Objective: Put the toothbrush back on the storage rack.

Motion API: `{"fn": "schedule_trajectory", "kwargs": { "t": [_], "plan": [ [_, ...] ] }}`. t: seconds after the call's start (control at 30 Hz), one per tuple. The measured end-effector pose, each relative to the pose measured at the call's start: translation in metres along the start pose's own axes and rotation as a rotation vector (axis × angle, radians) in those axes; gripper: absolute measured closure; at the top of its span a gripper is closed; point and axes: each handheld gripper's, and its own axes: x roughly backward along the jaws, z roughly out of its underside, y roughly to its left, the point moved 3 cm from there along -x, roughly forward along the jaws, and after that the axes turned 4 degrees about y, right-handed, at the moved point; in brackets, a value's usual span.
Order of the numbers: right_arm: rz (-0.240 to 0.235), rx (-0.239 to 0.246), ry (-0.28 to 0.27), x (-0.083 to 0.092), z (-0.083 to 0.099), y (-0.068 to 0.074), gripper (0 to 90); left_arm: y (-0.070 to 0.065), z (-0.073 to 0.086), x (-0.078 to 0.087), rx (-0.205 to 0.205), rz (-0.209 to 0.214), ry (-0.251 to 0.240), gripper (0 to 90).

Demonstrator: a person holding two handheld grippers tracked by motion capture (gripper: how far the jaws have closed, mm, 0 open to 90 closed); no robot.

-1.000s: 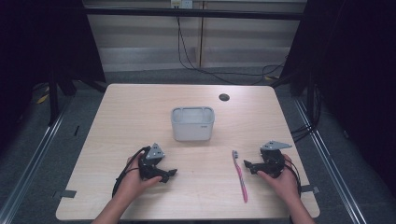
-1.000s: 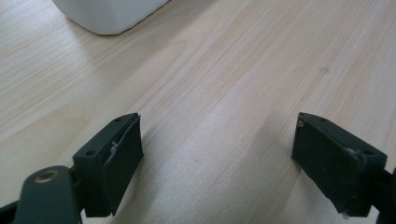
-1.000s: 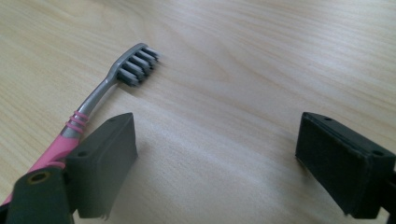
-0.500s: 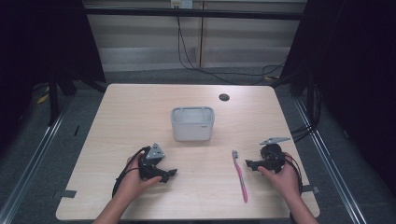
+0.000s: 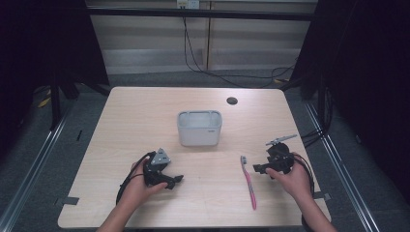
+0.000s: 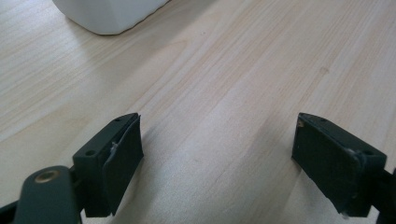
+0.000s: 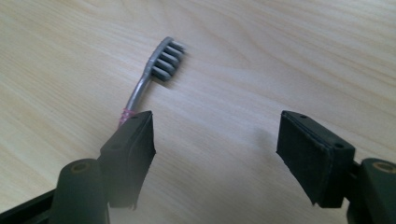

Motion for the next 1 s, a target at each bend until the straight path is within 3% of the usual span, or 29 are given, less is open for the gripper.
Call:
{"fn": "schedule_trajectory", "kwargs": {
  "t": [0.4,0.67,1.0],
  "plan": [
    [-0.031,0.005,0.073,0.002,-0.011,0.012,32.4,0.000,0.000,0.000,0.006,0.001,-0.003,15.7],
    [-0.026,0.004,0.130,-0.002,-0.016,0.024,34.8,0.000,0.000,0.000,0.003,0.001,-0.001,15.7],
    [-0.045,-0.002,0.159,-0.006,-0.022,0.035,41.6,0.000,0.000,0.000,0.004,0.000,-0.003,15.7]
  ]
}}
